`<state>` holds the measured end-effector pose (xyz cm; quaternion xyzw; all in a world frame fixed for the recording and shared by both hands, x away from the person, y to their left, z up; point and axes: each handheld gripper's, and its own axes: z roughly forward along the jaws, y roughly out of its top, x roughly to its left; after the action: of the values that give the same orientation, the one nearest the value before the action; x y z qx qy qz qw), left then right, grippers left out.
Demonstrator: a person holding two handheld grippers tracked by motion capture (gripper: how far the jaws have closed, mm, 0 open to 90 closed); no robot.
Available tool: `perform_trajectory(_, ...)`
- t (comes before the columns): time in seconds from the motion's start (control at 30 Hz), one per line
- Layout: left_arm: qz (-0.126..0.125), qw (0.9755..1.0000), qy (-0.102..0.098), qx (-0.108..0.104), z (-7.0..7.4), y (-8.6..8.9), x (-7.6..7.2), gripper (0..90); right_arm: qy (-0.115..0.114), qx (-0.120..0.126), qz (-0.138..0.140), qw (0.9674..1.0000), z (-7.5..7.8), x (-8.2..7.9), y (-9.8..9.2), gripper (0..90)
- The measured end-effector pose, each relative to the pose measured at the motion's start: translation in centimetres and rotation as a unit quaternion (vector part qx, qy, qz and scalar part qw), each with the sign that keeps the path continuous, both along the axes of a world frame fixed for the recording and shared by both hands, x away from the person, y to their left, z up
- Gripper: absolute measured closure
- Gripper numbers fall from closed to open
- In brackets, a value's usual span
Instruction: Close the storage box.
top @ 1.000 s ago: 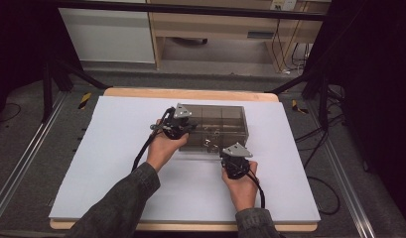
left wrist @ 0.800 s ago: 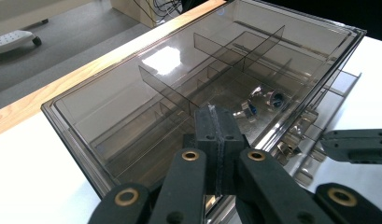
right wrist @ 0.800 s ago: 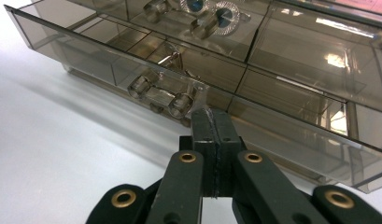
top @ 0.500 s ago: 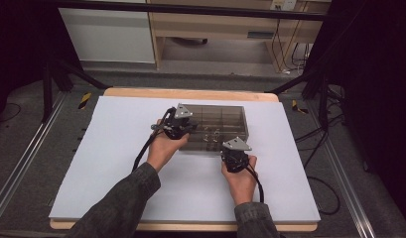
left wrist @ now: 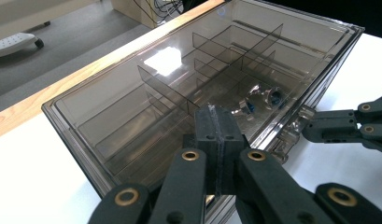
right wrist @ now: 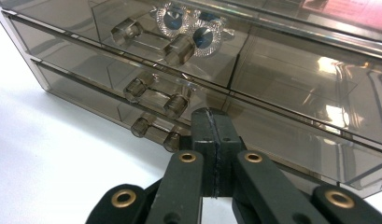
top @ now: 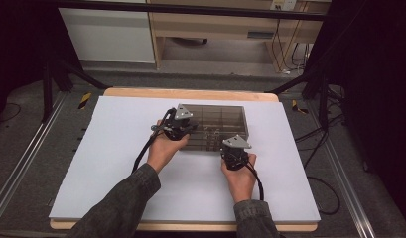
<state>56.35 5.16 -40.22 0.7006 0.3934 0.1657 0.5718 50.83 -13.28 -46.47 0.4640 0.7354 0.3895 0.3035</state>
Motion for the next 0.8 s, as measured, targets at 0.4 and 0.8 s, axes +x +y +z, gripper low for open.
perform_trajectory(0.4, 0.016, 0.9988, -0.033, -0.034, 1.8, 4.6, -2.5, 90.0, -0.022, 0.013, 0.003, 0.9997, 1.0, -2.5, -1.2, 90.0)
perform_trajectory(0.8, 0.048, 0.9972, -0.048, -0.032, -0.4, 11.1, -5.9, 80.3, -0.016, 0.017, -0.006, 0.9997, 1.0, -3.8, -3.2, 78.9)
